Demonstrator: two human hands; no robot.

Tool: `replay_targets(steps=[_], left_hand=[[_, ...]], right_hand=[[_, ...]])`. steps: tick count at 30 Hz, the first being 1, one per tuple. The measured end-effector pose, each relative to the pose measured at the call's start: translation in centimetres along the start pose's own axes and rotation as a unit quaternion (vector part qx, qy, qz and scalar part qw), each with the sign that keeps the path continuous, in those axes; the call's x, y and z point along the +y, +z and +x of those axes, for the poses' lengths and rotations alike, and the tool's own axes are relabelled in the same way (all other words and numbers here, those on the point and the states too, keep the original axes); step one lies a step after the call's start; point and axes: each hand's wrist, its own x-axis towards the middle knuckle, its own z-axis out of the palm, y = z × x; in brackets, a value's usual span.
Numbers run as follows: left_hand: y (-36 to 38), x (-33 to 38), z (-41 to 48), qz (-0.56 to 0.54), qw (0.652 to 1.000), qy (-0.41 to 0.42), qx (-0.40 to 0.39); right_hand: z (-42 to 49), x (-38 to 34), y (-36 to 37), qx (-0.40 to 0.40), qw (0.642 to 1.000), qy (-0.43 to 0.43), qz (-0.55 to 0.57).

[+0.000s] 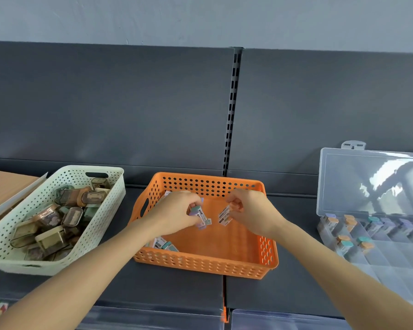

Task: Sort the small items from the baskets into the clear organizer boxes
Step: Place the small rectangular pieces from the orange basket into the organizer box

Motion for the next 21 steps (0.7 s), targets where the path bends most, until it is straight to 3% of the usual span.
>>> replay_targets(steps=[11,21], left_hand=[[-0.8,5.3,0.9,-0.050,0.991,0.102,0.073],[1.8,11.8,3.5,-0.079,0.981,0.152,0.091]], right_hand=[[-4.1,1.1,-3.3,0.153,0.987,0.040,0.019],[-8.1,5.5,-7.9,0.195,0.978,0.073,-0.004]])
